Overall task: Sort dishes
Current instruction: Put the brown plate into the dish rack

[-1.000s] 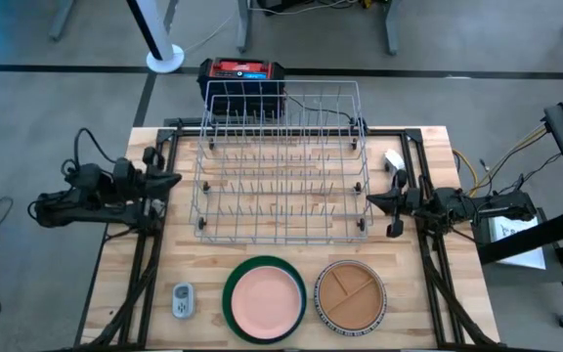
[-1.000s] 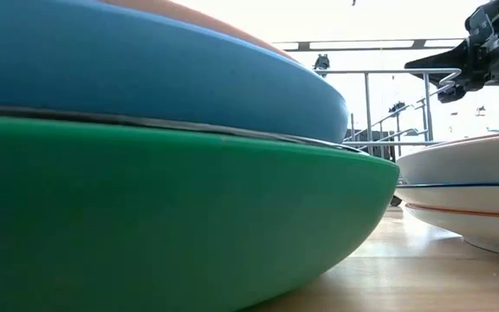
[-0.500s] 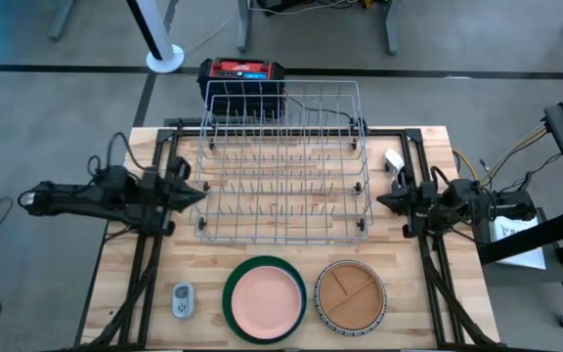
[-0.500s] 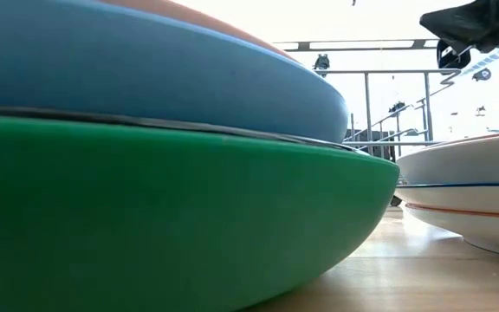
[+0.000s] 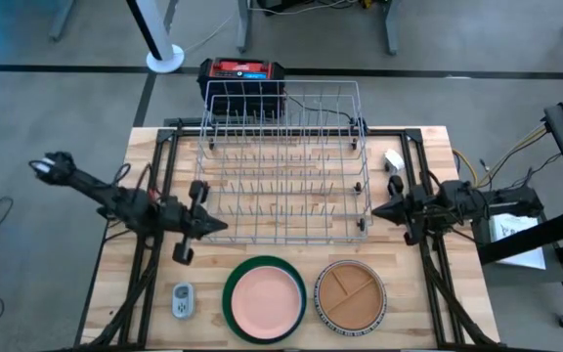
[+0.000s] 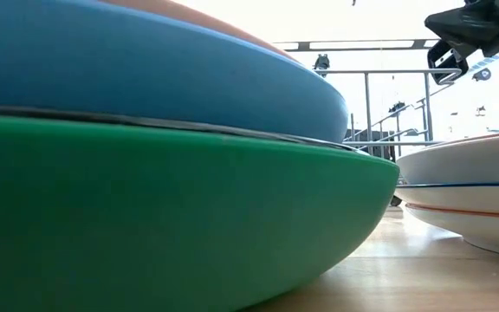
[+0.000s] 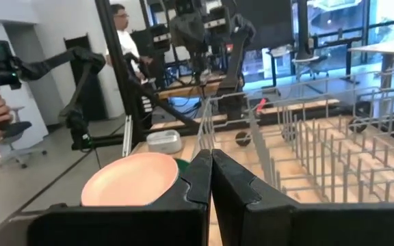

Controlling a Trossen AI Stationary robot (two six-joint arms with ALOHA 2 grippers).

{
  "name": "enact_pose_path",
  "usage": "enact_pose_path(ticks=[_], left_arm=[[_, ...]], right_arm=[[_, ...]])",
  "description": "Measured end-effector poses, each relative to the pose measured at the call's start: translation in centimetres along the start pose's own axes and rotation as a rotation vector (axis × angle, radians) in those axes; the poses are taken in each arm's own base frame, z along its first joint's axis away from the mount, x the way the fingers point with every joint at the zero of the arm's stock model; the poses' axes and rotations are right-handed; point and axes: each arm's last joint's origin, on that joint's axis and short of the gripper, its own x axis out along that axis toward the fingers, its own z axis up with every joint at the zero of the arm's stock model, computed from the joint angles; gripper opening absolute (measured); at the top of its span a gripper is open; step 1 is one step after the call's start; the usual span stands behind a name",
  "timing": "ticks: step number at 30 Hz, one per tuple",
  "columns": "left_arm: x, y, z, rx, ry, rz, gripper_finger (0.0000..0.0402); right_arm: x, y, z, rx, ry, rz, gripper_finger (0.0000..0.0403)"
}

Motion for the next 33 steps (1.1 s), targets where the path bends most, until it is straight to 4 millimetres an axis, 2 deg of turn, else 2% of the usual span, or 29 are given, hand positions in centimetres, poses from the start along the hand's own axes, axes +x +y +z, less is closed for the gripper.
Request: enact_pose_path(ticks=[7,12,18,22,28,33], left_arm=[[0.6,-4.0,0.0,0.069,0.082,0.154,0.0],[1.1,-6.2,-0.3,0.092,0.112,0.116,0.0],[1.9,-6.9,-0.9,0.082,0.14,0.129,0.0],[1.9,-7.3,-1.6,0.038,0.162,0.128,0.0],[1.2,-8.1,-2.2,-0.105,0.205,0.093,0.0],[0.8,-8.8,-2.8,-0.192,0.267,-0.011,0.0]], right_arm=[[0.2,0.7,2.6,-0.016,-0.032,0.035,0.0002],[1.0,1.1,4.2,-0.009,-0.014,0.038,0.0002],[3.3,1.3,4.8,0.038,0.077,0.027,0.0002],[5.0,1.9,4.9,0.051,0.156,0.092,0.0002],[7.0,3.2,5.8,0.072,0.205,0.163,0.0002],[8.5,4.0,6.4,0.065,0.234,0.19,0.0002]])
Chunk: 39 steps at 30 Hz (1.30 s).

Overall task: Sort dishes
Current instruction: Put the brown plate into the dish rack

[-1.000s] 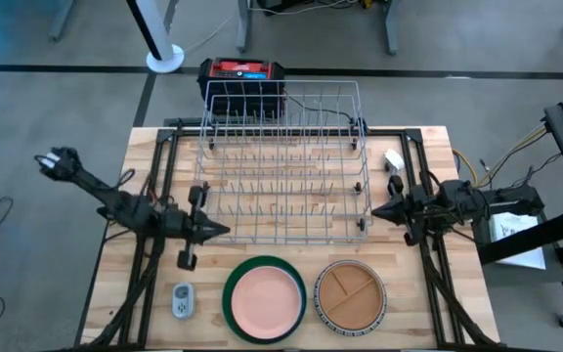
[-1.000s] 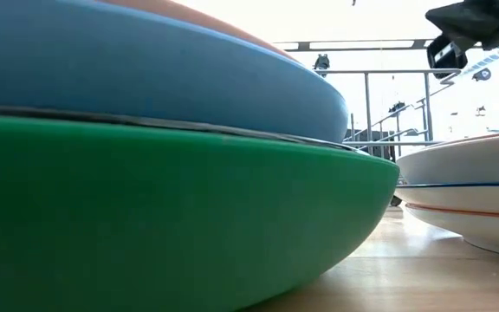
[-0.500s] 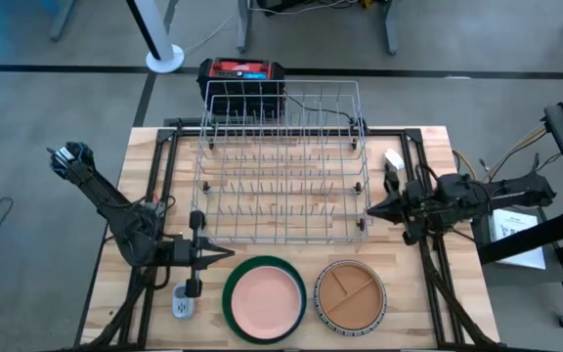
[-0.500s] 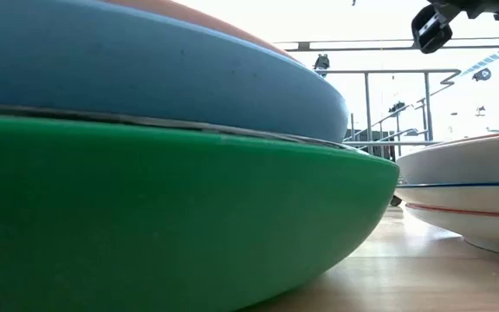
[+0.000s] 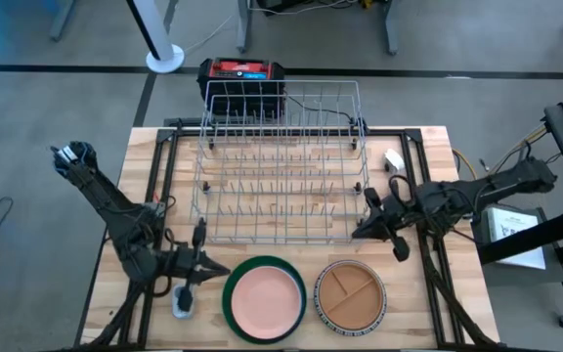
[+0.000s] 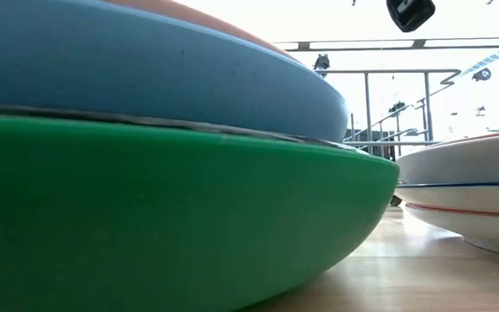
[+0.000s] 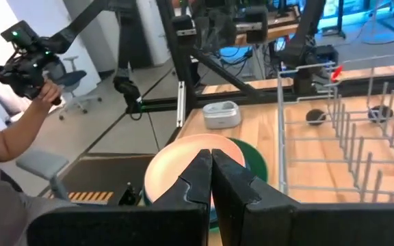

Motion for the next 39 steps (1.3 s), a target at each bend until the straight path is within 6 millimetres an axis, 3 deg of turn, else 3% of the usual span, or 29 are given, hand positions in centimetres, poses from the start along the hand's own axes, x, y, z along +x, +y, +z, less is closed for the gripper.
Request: enact_pose_path(ticks=[7,13,22,27,32,39], left_arm=[[0.0,-0.2,0.0,-0.013,0.011,-0.065,0.0],[0.0,-0.2,0.2,-0.193,-0.007,-0.054,0.0],[0.0,-0.2,0.2,-0.2,-0.005,-0.055,0.0],[0.1,-0.1,0.3,-0.199,-0.007,-0.05,0.0],[0.3,-0.2,0.0,-0.213,0.001,-0.046,0.0],[1.7,-0.9,-1.2,-0.198,0.002,-0.002,0.0]], right_arm=[[1.2,0.0,-0.2,0.218,0.047,-0.009,0.0002],[1.7,-0.2,-0.5,0.222,0.056,-0.028,0.0002],[2.2,0.2,-0.7,0.182,0.064,-0.003,0.0002],[2.3,1.4,-0.5,0.129,0.044,0.012,0.0002],[2.0,4.1,-0.7,-0.032,0.042,0.058,0.0002],[0.8,6.8,-2.4,-0.125,0.11,-0.125,0.0002]])
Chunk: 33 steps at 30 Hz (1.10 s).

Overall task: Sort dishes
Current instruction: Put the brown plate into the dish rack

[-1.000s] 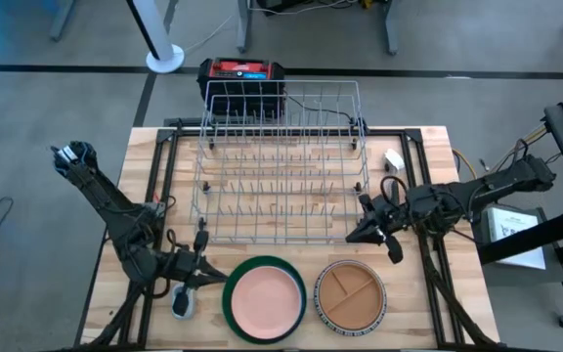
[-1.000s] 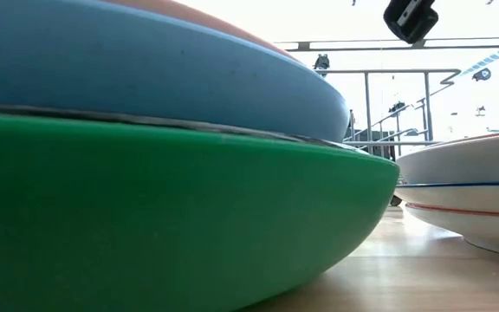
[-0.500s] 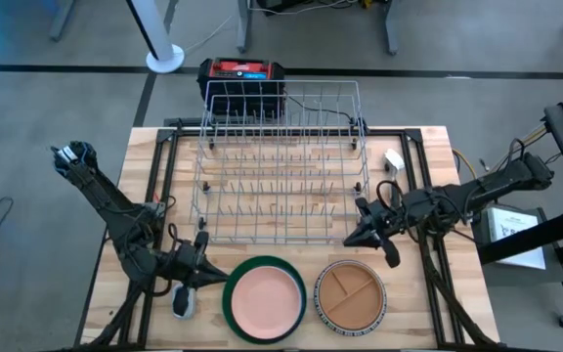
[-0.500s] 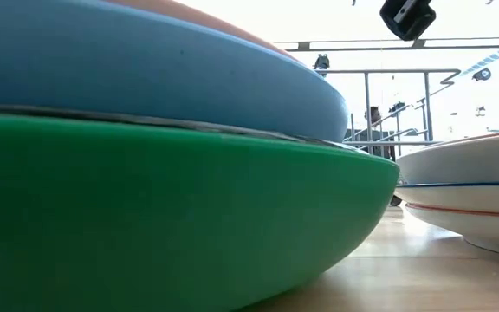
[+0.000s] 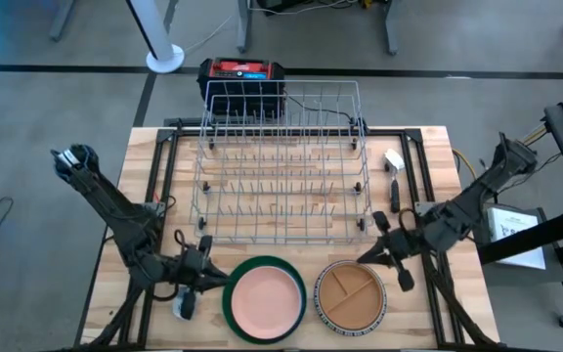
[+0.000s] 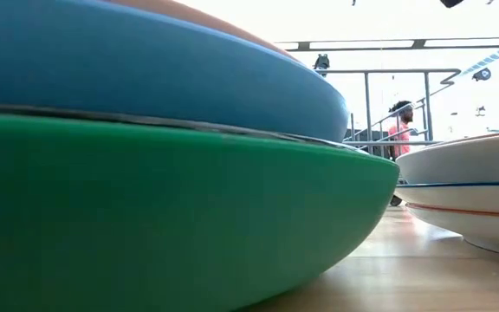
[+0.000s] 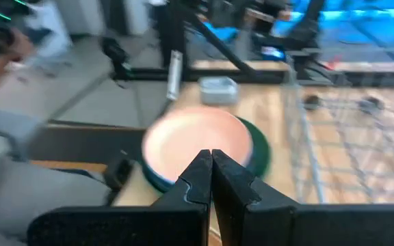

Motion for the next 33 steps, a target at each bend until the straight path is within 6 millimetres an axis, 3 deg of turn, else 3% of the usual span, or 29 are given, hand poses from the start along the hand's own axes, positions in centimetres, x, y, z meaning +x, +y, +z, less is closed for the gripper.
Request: enact_pose_path(ticks=[13,22,29,33], left_arm=[[3.2,-1.3,-2.6,0.087,-0.002,0.13,0.0],[5.7,-3.5,-3.2,0.317,0.088,0.163,0.0],[5.6,-4.0,-2.2,0.373,0.121,0.179,0.0],[5.2,-3.8,-1.9,0.407,0.108,0.186,0.0]], right_arm=[[-1.1,2.2,-2.9,0.147,0.187,-0.02,0.0002],[-0.2,4.5,-4.7,0.18,0.313,-0.11,0.0002],[0.7,6.4,-5.5,0.171,0.382,-0.19,0.0002],[0.8,6.8,-5.2,0.116,0.281,-0.233,0.0002]])
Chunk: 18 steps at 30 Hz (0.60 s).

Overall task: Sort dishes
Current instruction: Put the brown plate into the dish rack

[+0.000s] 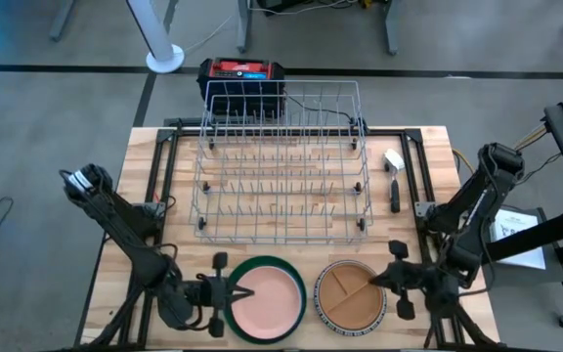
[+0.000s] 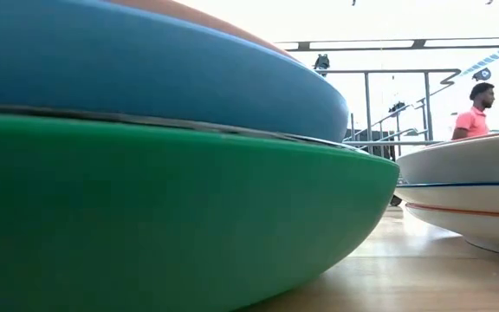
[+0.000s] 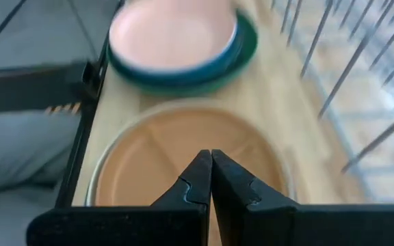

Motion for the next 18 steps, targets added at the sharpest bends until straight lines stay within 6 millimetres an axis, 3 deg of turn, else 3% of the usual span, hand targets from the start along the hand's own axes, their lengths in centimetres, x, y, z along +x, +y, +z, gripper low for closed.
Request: enact_pose_path(ticks=[7,14,18], left_arm=[[-0.1,0.4,0.0,0.024,-0.018,0.074,0.0],[-0.2,0.4,0.2,0.065,-0.027,0.072,0.0],[-0.2,0.3,0.3,0.084,-0.037,0.068,0.0]], right_arm=[[0.9,0.5,2.5,-0.101,-0.194,-0.019,0.0002],[3.7,1.7,6.8,-0.319,-0.443,0.132,0.0002],[5.1,1.1,8.5,-0.432,-0.548,0.069,0.0002]])
